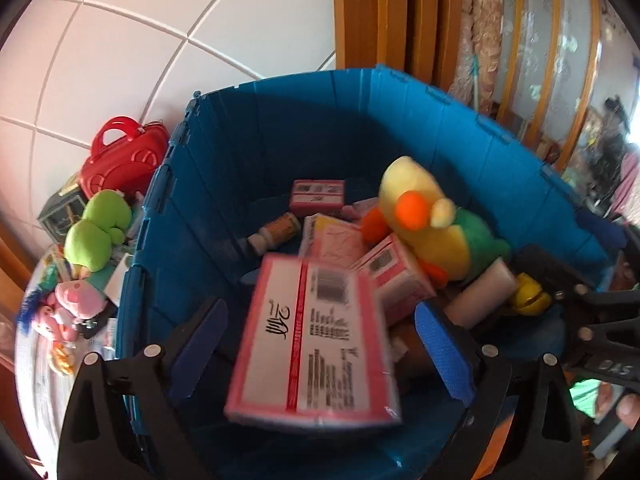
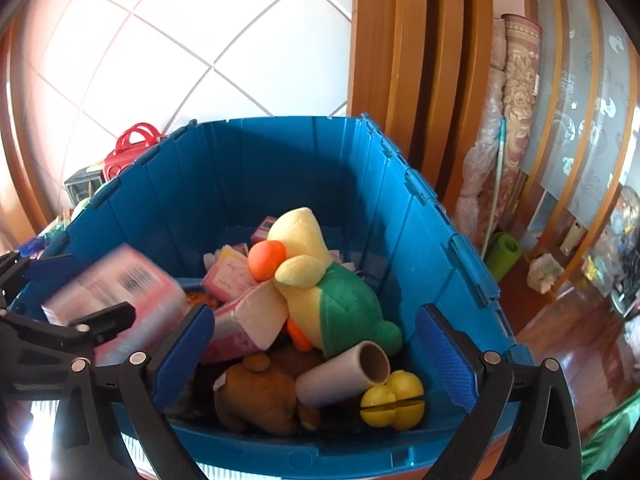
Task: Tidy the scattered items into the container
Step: 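Carry both items to the blue crate and release them inside, then withdraw both tools from the crate back toward the toy pile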
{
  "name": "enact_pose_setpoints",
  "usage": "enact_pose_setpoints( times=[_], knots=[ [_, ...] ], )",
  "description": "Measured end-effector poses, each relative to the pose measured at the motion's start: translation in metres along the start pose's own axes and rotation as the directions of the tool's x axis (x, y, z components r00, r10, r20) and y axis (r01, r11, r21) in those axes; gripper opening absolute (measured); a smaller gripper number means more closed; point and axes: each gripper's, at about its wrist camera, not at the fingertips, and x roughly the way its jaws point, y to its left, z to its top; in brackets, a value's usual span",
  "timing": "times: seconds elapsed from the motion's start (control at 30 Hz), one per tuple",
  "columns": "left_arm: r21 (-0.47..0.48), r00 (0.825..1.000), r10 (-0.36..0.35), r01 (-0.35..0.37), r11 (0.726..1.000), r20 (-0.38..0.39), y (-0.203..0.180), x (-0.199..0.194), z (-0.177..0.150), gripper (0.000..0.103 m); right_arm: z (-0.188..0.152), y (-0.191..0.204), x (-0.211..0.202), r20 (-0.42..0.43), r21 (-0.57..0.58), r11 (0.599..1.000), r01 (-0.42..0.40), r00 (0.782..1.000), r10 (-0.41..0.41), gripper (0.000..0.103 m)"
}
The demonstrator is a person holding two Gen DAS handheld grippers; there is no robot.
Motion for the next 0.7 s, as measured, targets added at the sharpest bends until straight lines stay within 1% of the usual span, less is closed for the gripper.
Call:
enact_pose_setpoints(
  times=[0.03,0.1,0.13,0.2,0.37,0.6,0.7],
  knots=[
    [0.002,1.000,0.009,-0.009,1.000,0.003,0.000,0.002,0.002,0.101,0.000,-0.001,-0.002,0.004,0.003,1.000,0.001,1.000,-0.001,0.102],
    [0.023,0.995,0.095,-0.095,0.995,-0.040,-0.004,0.012,0.004,0.101,0.002,-0.004,-0.004,0.009,0.009,1.000,0.006,1.000,-0.006,0.102],
    [0.028,0.994,0.104,-0.103,0.994,-0.039,-0.005,0.013,0.003,0.101,0.002,-0.006,-0.005,0.014,0.012,1.000,0.007,1.000,-0.007,0.102],
    [0.024,0.995,0.090,-0.089,0.996,-0.038,-0.006,0.013,0.000,0.101,0.002,-0.007,-0.008,0.024,0.013,1.000,0.003,1.000,-0.004,0.102],
    [0.044,0.993,0.111,-0.110,0.993,-0.026,-0.010,0.011,-0.002,0.101,0.002,-0.008,-0.011,0.033,0.008,1.000,0.005,0.999,-0.005,0.102],
    [0.028,0.991,0.131,-0.132,0.991,0.034,-0.006,-0.005,0.000,0.101,0.006,-0.003,-0.016,0.057,-0.011,1.000,-0.003,0.998,0.004,0.102],
    [0.004,0.989,0.137,-0.138,0.990,0.061,-0.001,-0.015,0.001,0.101,0.008,0.004,-0.020,0.075,-0.025,1.000,-0.013,0.997,0.015,0.102]
  ],
)
